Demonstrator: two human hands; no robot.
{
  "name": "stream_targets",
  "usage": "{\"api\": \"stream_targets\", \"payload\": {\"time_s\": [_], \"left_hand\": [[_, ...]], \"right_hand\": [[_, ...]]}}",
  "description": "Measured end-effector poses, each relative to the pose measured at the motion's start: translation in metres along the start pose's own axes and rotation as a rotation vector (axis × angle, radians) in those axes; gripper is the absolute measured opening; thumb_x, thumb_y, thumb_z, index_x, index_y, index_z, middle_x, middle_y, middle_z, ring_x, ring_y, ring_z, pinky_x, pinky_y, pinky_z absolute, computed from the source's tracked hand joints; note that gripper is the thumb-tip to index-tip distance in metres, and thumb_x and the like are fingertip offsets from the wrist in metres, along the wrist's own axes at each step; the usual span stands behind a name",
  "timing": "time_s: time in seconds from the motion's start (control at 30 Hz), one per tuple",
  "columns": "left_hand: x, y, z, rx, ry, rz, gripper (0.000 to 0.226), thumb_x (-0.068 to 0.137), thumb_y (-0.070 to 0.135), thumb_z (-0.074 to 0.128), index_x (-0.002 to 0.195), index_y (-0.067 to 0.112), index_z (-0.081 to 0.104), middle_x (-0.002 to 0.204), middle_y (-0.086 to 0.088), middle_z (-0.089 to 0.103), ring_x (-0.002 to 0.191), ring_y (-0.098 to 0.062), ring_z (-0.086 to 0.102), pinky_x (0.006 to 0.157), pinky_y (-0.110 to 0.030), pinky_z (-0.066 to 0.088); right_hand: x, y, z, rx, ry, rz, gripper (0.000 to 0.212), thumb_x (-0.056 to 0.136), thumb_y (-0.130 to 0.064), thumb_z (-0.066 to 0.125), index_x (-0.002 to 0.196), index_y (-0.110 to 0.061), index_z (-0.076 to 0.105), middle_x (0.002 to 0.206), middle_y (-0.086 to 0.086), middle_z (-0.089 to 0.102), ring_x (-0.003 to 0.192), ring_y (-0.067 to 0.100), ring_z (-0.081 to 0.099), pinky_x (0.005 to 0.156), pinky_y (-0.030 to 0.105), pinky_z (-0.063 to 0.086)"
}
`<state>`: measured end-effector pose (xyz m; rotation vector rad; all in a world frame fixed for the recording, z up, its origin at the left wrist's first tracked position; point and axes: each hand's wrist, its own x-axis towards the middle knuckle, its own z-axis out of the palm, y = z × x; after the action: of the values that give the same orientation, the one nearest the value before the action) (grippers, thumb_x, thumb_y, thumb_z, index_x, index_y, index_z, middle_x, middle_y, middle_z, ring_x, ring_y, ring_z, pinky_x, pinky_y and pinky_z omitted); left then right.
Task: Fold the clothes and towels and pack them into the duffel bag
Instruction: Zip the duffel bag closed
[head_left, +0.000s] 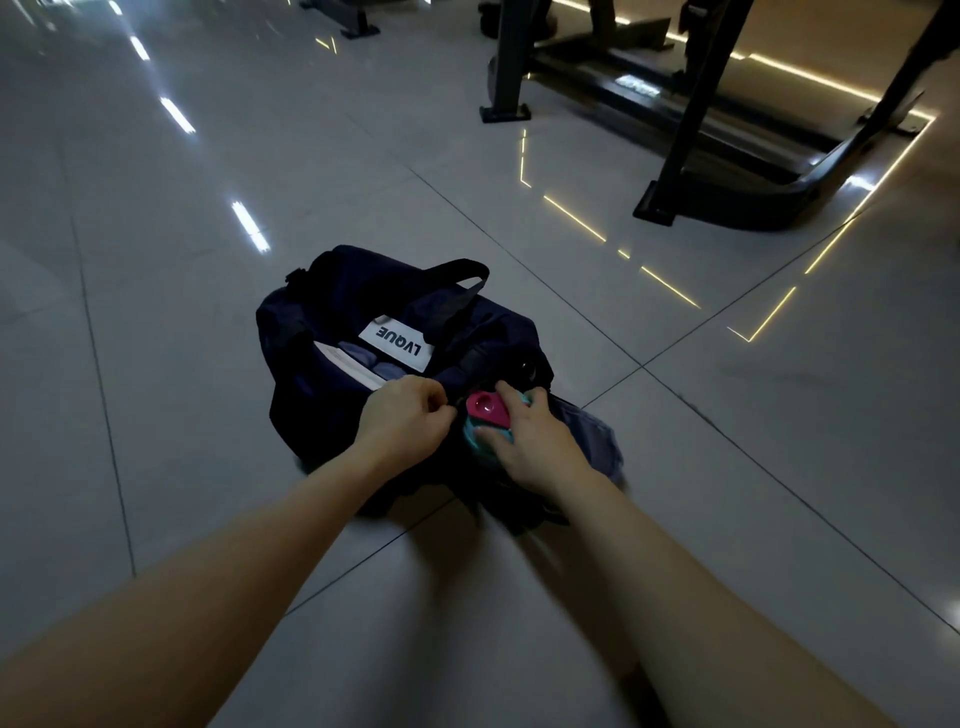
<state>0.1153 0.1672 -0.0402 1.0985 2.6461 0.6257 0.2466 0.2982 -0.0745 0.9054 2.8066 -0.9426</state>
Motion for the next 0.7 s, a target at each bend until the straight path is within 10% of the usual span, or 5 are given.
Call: {"api": "stream_targets", "payload": {"time_s": [0.23, 0.37, 0.7], "left_hand": [[-0.015, 0.005, 0.004, 0.126, 0.119, 0.251, 0.025, 0.086, 0.034, 0.07, 0.065, 0.023, 0.06, 0.059, 0.006, 0.058, 0.061, -0.02, 0.058, 0.059, -0.03, 0.038], [-0.017, 0.005, 0.009, 0.179, 0.058, 0.165, 0.023, 0.088, 0.035, 0.066, 0.072, 0.018, 0.064, 0.068, 0.001, 0.061, 0.071, -0.025, 0.062, 0.063, -0.033, 0.047], [-0.022, 0.003, 0.003, 0.25, 0.138, 0.469, 0.022, 0.078, 0.024, 0.062, 0.059, 0.016, 0.058, 0.054, -0.002, 0.055, 0.051, -0.027, 0.053, 0.058, -0.028, 0.024]], "right_hand": [[0.0, -0.011, 0.002, -0.082, 0.049, -0.005, 0.075, 0.092, -0.049, 0.063, 0.151, -0.02, 0.027, 0.149, 0.012, 0.03, 0.119, 0.044, 0.054, 0.094, 0.048, 0.05], [-0.005, 0.002, 0.012, 0.494, 0.044, 0.204, 0.102, 0.072, -0.052, 0.084, 0.15, -0.018, 0.028, 0.132, 0.004, 0.057, 0.114, 0.026, 0.061, 0.097, 0.046, 0.053], [0.011, 0.01, 0.006, 0.589, -0.139, 0.114, 0.041, 0.092, -0.041, 0.069, 0.121, -0.016, 0.056, 0.11, 0.008, 0.067, 0.096, 0.025, 0.067, 0.074, 0.037, 0.057]]}}
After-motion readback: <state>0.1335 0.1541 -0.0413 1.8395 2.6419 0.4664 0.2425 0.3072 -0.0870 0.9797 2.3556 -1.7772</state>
